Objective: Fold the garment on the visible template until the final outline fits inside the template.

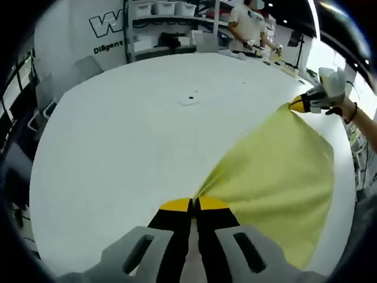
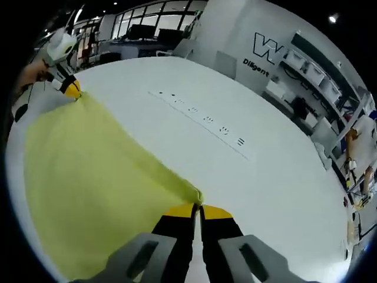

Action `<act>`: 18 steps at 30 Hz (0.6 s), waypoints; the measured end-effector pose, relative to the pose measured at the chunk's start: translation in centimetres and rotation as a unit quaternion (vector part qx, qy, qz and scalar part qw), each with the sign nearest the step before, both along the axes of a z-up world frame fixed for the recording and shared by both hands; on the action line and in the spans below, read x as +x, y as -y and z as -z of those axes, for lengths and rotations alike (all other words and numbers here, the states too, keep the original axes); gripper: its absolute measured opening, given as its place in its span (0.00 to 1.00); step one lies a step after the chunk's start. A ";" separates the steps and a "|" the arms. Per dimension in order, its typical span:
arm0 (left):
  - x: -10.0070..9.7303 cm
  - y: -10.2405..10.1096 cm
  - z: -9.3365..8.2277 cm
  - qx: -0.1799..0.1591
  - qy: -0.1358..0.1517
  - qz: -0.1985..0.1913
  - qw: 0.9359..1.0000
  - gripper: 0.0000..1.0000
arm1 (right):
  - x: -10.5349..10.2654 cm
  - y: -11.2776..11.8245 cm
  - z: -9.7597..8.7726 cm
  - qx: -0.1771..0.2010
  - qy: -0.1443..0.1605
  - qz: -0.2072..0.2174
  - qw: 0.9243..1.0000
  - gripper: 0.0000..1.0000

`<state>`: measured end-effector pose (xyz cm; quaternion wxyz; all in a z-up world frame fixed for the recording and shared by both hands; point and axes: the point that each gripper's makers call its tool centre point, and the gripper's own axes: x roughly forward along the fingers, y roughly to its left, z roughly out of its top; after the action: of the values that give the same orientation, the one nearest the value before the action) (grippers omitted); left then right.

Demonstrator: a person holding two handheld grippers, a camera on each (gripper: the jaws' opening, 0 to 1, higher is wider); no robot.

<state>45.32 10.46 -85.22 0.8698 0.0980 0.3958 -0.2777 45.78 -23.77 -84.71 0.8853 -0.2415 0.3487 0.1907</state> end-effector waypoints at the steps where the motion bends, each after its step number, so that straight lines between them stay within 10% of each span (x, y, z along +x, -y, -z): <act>1: 0.3 -0.1 0.1 -0.009 -0.005 -0.018 1.000 0.07 | -0.1 0.1 0.6 0.001 -0.008 0.008 1.000 0.00; 11: -0.1 -1.6 -0.3 0.012 -0.008 -0.048 0.999 0.20 | -0.3 0.4 0.0 0.129 -0.008 0.124 0.984 0.00; 18: -2.1 -1.4 -1.7 -0.021 -0.014 -0.072 0.997 0.23 | -1.6 0.1 -0.7 0.200 -0.025 0.160 0.966 0.22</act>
<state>43.19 11.86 -83.48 0.8838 0.0468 0.4084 -0.2237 44.22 -23.84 -84.00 0.9256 0.0047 0.3595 0.1181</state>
